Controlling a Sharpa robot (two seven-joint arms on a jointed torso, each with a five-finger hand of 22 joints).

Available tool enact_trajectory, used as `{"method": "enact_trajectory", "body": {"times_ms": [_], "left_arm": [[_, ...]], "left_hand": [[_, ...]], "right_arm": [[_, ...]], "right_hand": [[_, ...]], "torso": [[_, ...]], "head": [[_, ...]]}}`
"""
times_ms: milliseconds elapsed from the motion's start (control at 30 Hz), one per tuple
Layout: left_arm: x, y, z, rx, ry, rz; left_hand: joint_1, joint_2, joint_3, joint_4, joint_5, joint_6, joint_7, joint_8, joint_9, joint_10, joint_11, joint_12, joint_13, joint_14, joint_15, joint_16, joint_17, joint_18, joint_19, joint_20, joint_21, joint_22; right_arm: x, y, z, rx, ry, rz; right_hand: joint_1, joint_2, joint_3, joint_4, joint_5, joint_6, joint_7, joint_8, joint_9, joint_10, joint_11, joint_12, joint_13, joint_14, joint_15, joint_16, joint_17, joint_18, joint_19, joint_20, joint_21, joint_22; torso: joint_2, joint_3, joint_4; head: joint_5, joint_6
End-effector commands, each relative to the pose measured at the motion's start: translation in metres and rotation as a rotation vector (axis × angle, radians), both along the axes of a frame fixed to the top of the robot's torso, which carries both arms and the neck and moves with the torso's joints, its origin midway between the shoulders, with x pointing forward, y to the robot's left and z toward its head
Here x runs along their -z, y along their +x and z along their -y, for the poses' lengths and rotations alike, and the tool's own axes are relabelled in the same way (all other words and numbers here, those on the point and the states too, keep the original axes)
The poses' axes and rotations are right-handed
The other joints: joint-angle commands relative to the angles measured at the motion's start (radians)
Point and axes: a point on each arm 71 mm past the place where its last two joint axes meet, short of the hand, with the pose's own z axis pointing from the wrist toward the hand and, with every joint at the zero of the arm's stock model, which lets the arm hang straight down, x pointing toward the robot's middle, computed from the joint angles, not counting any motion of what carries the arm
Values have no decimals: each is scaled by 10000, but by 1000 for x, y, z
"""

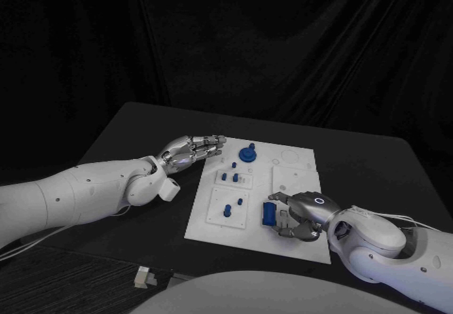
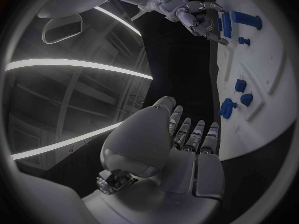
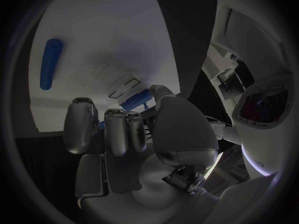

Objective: Assemble the parts on the task board

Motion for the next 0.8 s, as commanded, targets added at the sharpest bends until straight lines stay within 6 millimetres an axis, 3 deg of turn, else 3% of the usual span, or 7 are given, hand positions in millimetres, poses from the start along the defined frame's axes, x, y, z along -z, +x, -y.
{"method": "enact_trajectory", "body": {"times_ms": [33, 233, 300, 433, 467, 567, 800], "left_arm": [[-2, -1, 1, 31, -290, 105], [-2, -1, 0, 6, -294, 125], [-2, -1, -1, -8, -291, 134], [-2, -1, -1, -14, -287, 135], [-2, -1, -1, -10, -286, 131], [-2, -1, -1, 0, -287, 125], [-1, 0, -1, -8, -269, 117]], "left_hand": [[-51, -72, 50, 17, 48, -15, 46, 31, 8, 23, 66, 62, 1, -4, 78, 63, 16, -136, 49, 23, -20, -13], [-61, -75, 67, 18, 43, -15, 49, 31, 9, 27, 74, 67, 2, -6, 79, 64, 16, -135, 53, 23, -19, -10], [-61, -75, 67, 18, 43, -15, 49, 31, 9, 27, 74, 67, 2, -6, 79, 64, 16, -135, 53, 23, -19, -10], [-66, -78, 77, 17, 43, -13, 49, 32, 9, 27, 77, 67, 2, -5, 79, 66, 16, -134, 62, 24, -16, 1], [-67, -78, 77, 17, 43, -14, 49, 32, 9, 28, 77, 68, 2, -6, 79, 65, 16, -134, 63, 24, -16, 1], [-68, -78, 80, 17, 43, -11, 49, 32, 9, 31, 79, 72, 3, -8, 79, 64, 15, -134, 74, 23, -12, 15], [-72, -80, 89, 16, 42, -7, 49, 33, 10, 34, 82, 77, 3, -7, 77, 66, 15, -132, 78, 23, -10, 18]], "right_arm": [[2, 0, 3, 282, -272, -108], [-6, 0, 8, 475, 476, 474], [-15, 2, 12, 541, 944, 941], [-37, 10, 19, 673, 1594, 1856], [-44, 13, 23, 776, 1721, 2058], [-59, 23, 31, 1092, 1882, 2392], [-71, 41, 53, 2214, 837, 1626]], "right_hand": [[12, -15, -162, 3, -981, -103, 5, -205, -130, 1029, 44, 25, 2635, 655, 78, -67, 890, 105, -35, 46, -87, 1747], [-280, -288, -877, 102, -3380, 208, -69, -155, -284, 1029, -23, 25, 2635, 661, 25, -105, 834, 112, -16, -1, -147, 1742], [-495, -809, -1241, 137, -4108, 482, -140, 22, -277, 1029, -72, 25, 2635, 686, -19, -64, 910, 93, 28, -30, -65, 1770], [-703, -1277, -1662, 160, -4573, 838, -192, 250, -255, 1029, -123, 25, 2635, 702, -65, -34, 966, 58, 101, -76, 98, 1820], [-846, -1156, -1610, 149, -4801, 2017, -234, 1164, -15, 1029, -154, 25, 2635, 777, -88, 149, 1318, 1, 203, -100, 359, 1898], [-856, -172, -1020, 95, -4603, 3262, -274, 1972, 359, 1029, -182, 25, 2635, 1018, -73, 759, 2534, -103, 397, -121, 871, 2044], [-289, 469, -811, 14, -2111, 4305, -453, 3197, 1274, 1029, -253, 25, 2635, 1038, -141, 806, 2635, -161, 464, -157, 1214, 2118]], "torso": [[4, -2, 3], [4, 0, -1], [5, 1, 0], [5, 3, -4], [5, 3, -6], [-4, 3, -14], [-6, -2, -1]], "head": [[-9, 0], [21, 0], [17, 0], [15, 0], [16, 0], [30, 0], [29, 0]]}}
